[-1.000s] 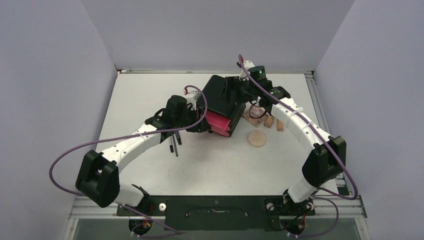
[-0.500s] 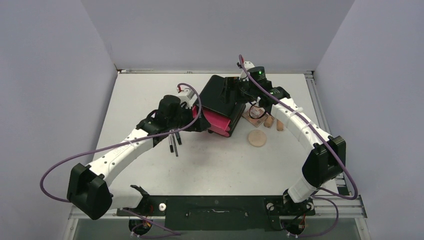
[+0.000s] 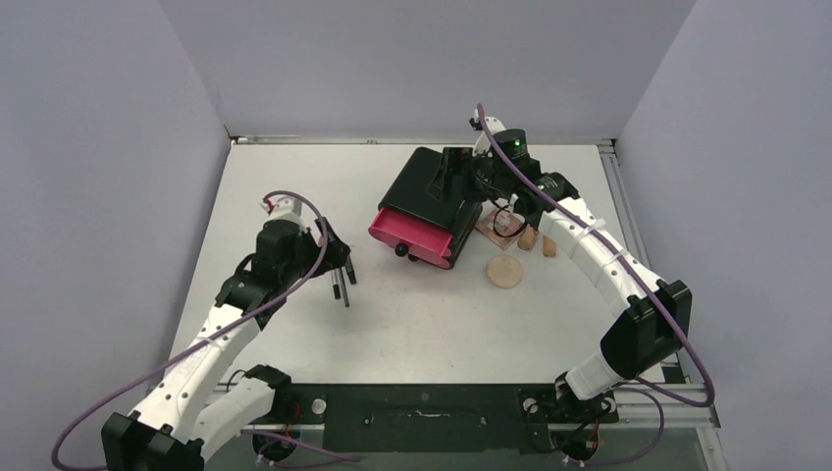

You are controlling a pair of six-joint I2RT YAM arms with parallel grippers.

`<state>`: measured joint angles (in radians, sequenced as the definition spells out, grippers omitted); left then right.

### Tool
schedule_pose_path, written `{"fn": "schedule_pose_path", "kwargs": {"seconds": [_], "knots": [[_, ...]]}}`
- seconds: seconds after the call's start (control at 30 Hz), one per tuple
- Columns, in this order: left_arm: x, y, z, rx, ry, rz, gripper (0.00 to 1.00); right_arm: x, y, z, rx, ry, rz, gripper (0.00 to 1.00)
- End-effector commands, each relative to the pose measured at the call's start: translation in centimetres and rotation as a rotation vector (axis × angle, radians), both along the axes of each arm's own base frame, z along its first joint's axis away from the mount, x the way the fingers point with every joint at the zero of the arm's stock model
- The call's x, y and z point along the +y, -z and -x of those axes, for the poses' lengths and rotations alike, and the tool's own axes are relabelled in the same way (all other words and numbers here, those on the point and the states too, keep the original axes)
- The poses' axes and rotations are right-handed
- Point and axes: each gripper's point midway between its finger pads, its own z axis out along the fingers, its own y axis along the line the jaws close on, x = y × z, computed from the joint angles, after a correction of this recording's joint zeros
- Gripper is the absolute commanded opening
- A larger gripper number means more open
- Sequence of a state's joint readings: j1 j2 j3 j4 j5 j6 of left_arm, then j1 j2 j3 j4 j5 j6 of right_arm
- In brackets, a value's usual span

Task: Organize the makeup
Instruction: Open the drawer in the storage box, then pick up the makeup from the center of the board.

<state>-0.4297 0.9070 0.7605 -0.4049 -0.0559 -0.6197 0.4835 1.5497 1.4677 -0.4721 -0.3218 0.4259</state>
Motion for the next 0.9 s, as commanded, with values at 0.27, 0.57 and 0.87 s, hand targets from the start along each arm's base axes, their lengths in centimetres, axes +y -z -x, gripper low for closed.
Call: {"fn": "schedule_pose_path", "kwargs": {"seconds": [0.27,0.57,0.87], "knots": [[14.9,3.7,-2.7,0.251,-0.587,-0.045,0.81,0.2,-4.3,1.3,-0.081,0.012,-0.076,0.95],[21.3,5.9,-5.5,0.356,-0.937,0.127,0.75,0.1,-4.4,1.3,-0.081,0.023,-0.078,0.96],[20.9,10.5,-8.7,0.663,-0.956,0.161,0.51,0.0,-4.3,1.4,-0.078,0.03,-0.076,0.97]]}}
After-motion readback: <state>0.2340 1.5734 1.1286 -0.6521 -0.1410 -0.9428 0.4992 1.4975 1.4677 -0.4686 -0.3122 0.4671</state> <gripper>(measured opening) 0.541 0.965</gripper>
